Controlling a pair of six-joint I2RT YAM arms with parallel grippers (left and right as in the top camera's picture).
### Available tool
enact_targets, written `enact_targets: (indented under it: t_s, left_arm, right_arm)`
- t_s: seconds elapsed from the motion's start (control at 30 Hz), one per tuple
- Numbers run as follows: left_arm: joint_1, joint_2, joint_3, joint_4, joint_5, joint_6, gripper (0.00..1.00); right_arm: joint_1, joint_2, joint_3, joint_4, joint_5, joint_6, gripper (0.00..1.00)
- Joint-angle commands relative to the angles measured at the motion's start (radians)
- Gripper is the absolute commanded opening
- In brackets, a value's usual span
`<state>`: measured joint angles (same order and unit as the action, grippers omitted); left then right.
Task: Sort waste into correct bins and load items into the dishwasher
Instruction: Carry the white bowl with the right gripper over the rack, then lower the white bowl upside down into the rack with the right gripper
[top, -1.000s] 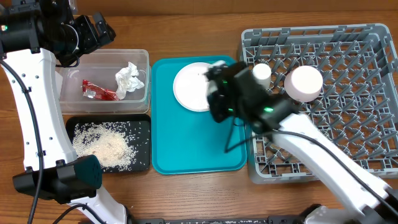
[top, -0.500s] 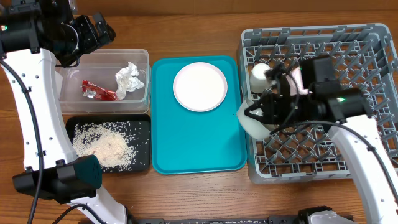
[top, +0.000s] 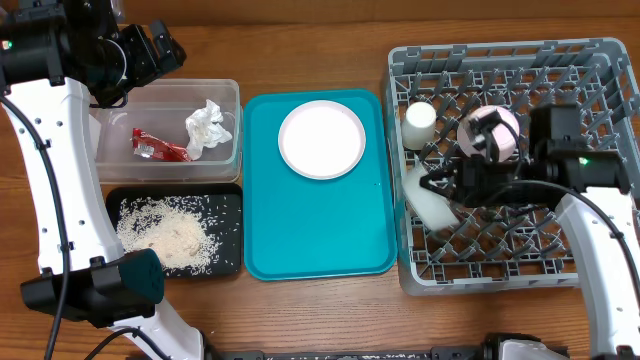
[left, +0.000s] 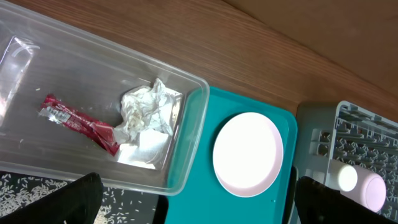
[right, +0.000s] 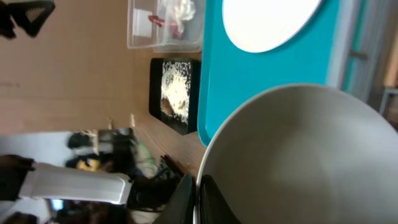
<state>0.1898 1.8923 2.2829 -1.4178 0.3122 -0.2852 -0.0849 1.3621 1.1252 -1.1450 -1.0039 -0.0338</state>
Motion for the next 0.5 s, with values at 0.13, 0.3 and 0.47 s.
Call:
enact_targets:
  t_s: [0.13,0.3,0.47]
  left_arm:
    - [-0.007,-0.003,0.014,0.000,0.014,-0.007,1.00]
    - [-0.008,-0.003,0.014,0.000,0.014,-0.006,1.00]
    - [-0.008,-0.003,0.014,0.001,0.014,-0.007,1.00]
  right_arm:
    - [-0.164,-0.014,-0.166,0.033,-0.210,-0.085,0.04]
    - [-0.242,-0.013,-0.234,0.045,-0.227,-0.106,0.04]
    - [-0.288,-0.013,-0.249,0.064,-0.136,-0.105,0.08]
